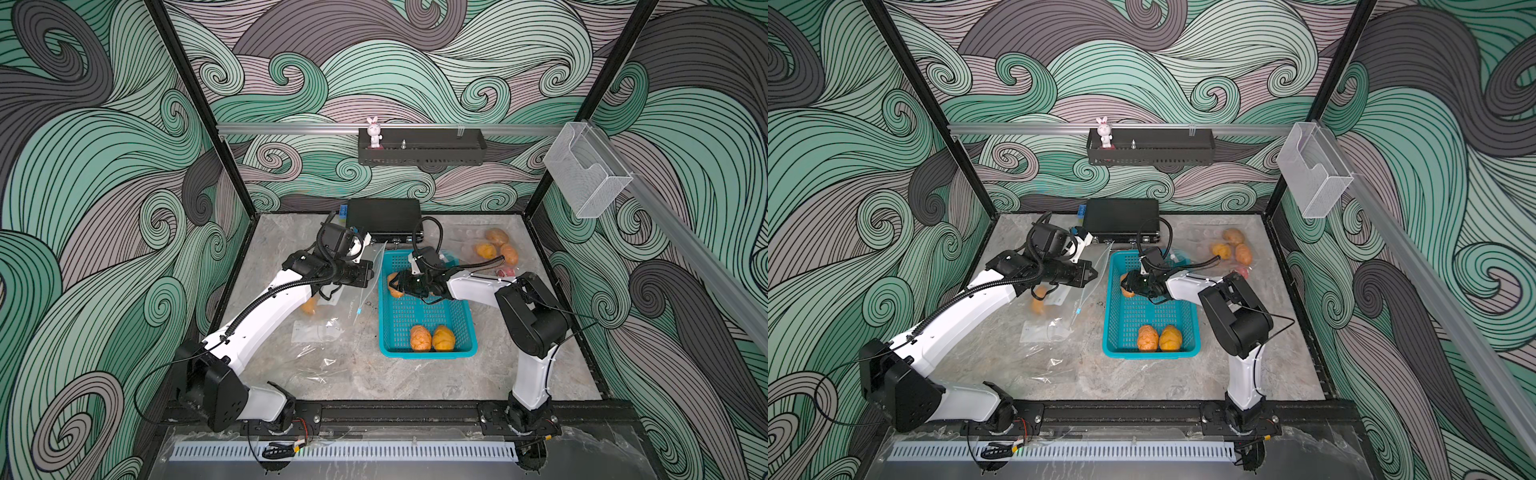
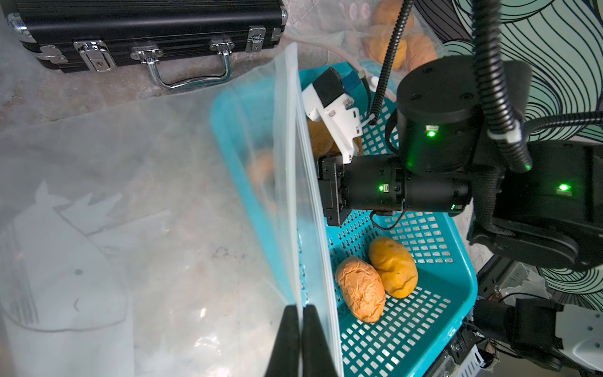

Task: Put the potatoes into a zipper bag and zip it
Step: Pick up the potato from the basket, then place the potato into the zipper food storage bag.

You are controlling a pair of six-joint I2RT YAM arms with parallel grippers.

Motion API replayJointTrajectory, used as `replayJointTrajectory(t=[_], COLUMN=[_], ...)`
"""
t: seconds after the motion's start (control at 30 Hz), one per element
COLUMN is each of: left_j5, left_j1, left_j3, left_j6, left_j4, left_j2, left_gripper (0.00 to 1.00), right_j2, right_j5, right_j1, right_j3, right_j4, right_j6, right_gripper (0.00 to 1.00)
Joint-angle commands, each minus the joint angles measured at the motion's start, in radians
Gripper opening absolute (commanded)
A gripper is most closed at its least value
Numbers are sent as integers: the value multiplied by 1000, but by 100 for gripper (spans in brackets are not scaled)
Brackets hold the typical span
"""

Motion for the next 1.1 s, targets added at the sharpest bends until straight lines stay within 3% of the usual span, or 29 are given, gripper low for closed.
replayJointTrajectory(t=[0.0,0.27,0.4,0.63,0.77,1.07], left_j5=[15,13,16,32,49,96], left_j1=[4,5,4,5,3,-38], left_j3=[17,17,18,20,29,147], left_j6=[-10,-9,-10,-13,-9,-59], left_j4=[-6,-11,-15,-17,-26,-34], left_j2=[-2,-5,-6,-4,4,32], left_gripper=[0,0,0,0,0,0], right_j2=[-2,-176,-339,-669,-778,-802], right_j5=[-2,-13,-20,28,22,-70], right_j1=[9,24,29,31,34,46], right_j3=[19,-90,-198,-286,-242,-4], right_j4=[8,11,28,-101,-146,-349], right_j6=[-33,-24,-18,-76,-74,-93], right_gripper=[45,39,39,39,41,43])
